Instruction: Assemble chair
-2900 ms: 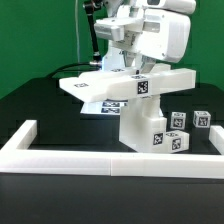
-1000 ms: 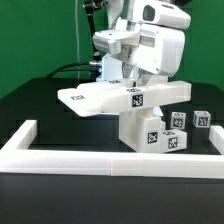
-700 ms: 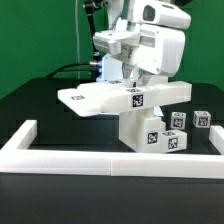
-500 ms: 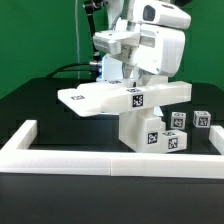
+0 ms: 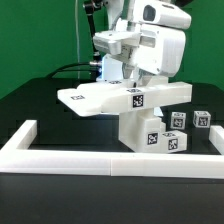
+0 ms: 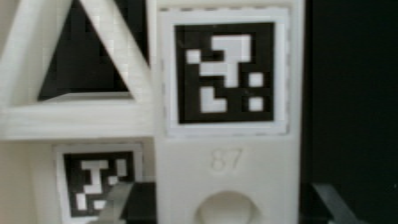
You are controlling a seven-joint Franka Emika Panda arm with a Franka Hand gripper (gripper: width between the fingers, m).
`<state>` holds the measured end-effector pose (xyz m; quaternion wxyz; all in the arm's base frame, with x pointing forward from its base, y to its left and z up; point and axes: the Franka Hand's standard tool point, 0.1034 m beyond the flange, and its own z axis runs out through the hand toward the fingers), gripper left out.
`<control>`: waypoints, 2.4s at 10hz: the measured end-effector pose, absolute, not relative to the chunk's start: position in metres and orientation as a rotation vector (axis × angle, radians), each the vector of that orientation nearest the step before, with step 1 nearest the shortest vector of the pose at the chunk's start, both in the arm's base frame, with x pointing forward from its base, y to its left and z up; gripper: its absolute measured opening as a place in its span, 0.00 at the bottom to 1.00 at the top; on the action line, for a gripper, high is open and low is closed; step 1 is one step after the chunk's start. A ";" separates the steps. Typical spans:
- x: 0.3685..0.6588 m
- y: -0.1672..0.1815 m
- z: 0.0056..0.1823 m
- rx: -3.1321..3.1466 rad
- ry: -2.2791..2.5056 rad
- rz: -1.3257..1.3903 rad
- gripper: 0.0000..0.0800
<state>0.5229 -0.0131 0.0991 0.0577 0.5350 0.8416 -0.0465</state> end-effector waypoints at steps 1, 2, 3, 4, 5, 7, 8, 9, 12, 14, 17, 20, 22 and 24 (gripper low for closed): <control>0.523 -0.012 0.099 1.644 2.541 -0.147 0.36; 0.522 -0.012 0.100 1.670 2.532 -0.162 0.36; 0.522 -0.013 0.100 1.672 2.532 -0.163 0.36; 0.522 -0.013 0.100 1.673 2.531 -0.164 0.36; 0.522 -0.014 0.099 1.671 2.534 -0.163 0.36; 0.526 -0.021 0.099 1.661 2.533 -0.136 0.36; 0.527 -0.022 0.099 1.659 2.533 -0.135 0.36; 0.528 -0.024 0.099 1.659 2.532 -0.134 0.36; 0.529 -0.024 0.099 1.680 2.506 -0.141 0.36; 0.529 -0.024 0.099 1.681 2.505 -0.141 0.36; 0.531 -0.039 0.099 1.625 2.545 -0.142 0.36; 0.535 -0.041 0.099 1.627 2.528 -0.124 0.36; 0.535 -0.041 0.099 1.683 2.488 -0.120 0.36; 0.535 -0.041 0.099 1.685 2.486 -0.120 0.36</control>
Offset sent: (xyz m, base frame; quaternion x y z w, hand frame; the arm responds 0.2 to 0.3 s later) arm 0.0000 0.0000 0.0000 0.0000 0.0000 0.0000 1.0000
